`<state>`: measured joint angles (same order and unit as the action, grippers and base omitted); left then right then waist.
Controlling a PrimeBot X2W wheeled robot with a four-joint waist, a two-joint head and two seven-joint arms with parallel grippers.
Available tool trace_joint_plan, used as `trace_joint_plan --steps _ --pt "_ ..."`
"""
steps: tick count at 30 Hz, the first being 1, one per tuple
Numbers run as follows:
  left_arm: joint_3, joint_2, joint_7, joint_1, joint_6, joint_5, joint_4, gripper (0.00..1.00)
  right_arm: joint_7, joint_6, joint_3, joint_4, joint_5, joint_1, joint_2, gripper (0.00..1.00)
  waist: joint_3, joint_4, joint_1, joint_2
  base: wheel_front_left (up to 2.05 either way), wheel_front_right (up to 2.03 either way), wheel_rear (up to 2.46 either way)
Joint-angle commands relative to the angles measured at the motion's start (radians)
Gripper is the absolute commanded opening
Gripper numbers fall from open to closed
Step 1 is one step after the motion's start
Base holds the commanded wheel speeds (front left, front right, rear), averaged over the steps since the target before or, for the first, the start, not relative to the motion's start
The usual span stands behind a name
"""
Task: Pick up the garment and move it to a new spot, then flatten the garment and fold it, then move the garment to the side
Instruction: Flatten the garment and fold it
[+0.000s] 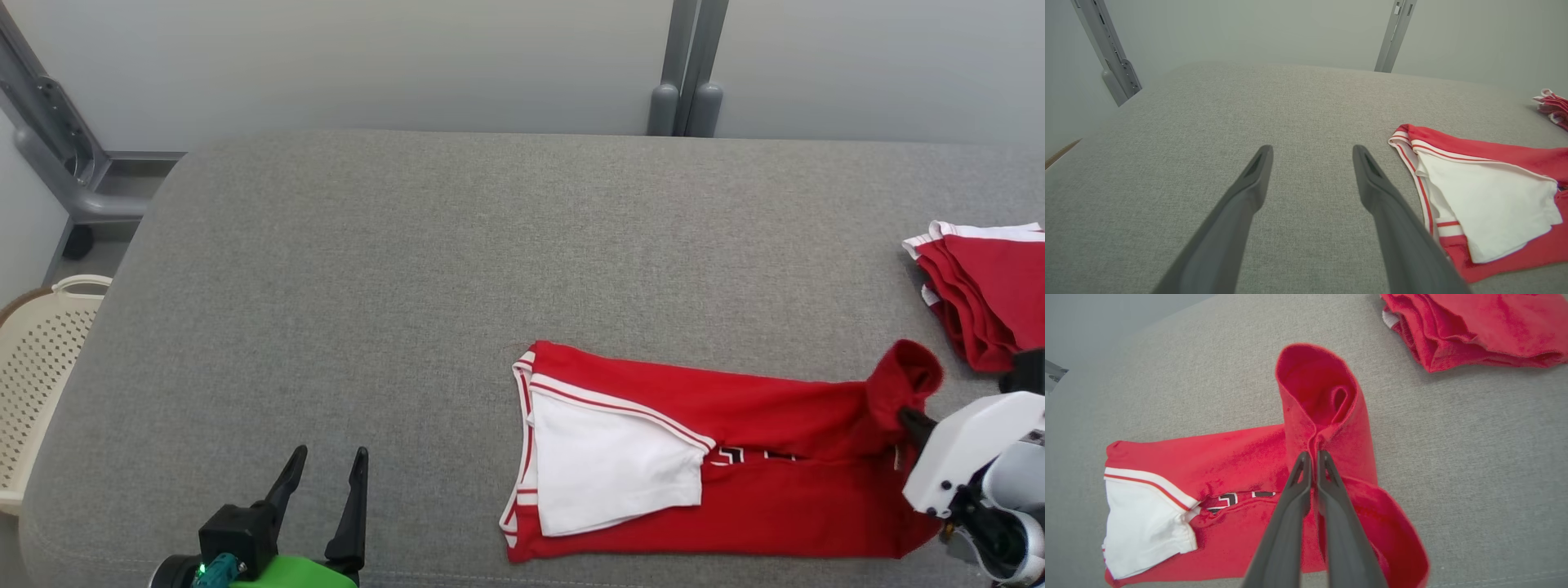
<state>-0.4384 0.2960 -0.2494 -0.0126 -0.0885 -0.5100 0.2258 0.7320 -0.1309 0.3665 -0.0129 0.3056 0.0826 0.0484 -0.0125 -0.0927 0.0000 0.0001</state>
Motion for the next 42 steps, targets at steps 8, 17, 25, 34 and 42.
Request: trace_joint_plan --steps 8,17,25,34,42 --pt "-0.011 0.009 0.0 0.013 0.002 -0.012 -0.001 1.0 -0.022 0.0 -0.277 0.042 0.093 0.014 0.004 0.0 0.02 -0.016 0.0 -0.0001 0.0 0.0 0.0" --pt "-0.018 0.013 -0.002 0.018 0.006 -0.014 0.005 1.0 -0.1 0.0 -0.468 0.205 0.139 0.123 0.004 0.0 0.033 -0.036 0.0 -0.0001 0.0 0.0 0.0" --pt "-0.03 0.011 0.001 0.01 0.009 -0.015 0.009 1.0 -0.179 0.0 -0.589 0.376 0.202 0.233 0.004 0.0 0.024 -0.075 0.0 -0.0001 0.0 0.0 0.0" --pt "-0.037 -0.001 -0.005 -0.01 0.016 -0.015 0.021 1.0 -0.27 0.0 -0.698 0.562 0.251 0.356 0.003 0.0 -0.009 -0.113 0.0 -0.0001 0.0 0.0 0.0" --pt "-0.041 -0.014 -0.009 -0.03 0.02 -0.012 0.036 1.0 -0.309 0.0 -0.788 0.658 0.308 0.41 0.004 0.0 -0.033 -0.131 0.0 -0.0001 0.0 0.0 0.0"
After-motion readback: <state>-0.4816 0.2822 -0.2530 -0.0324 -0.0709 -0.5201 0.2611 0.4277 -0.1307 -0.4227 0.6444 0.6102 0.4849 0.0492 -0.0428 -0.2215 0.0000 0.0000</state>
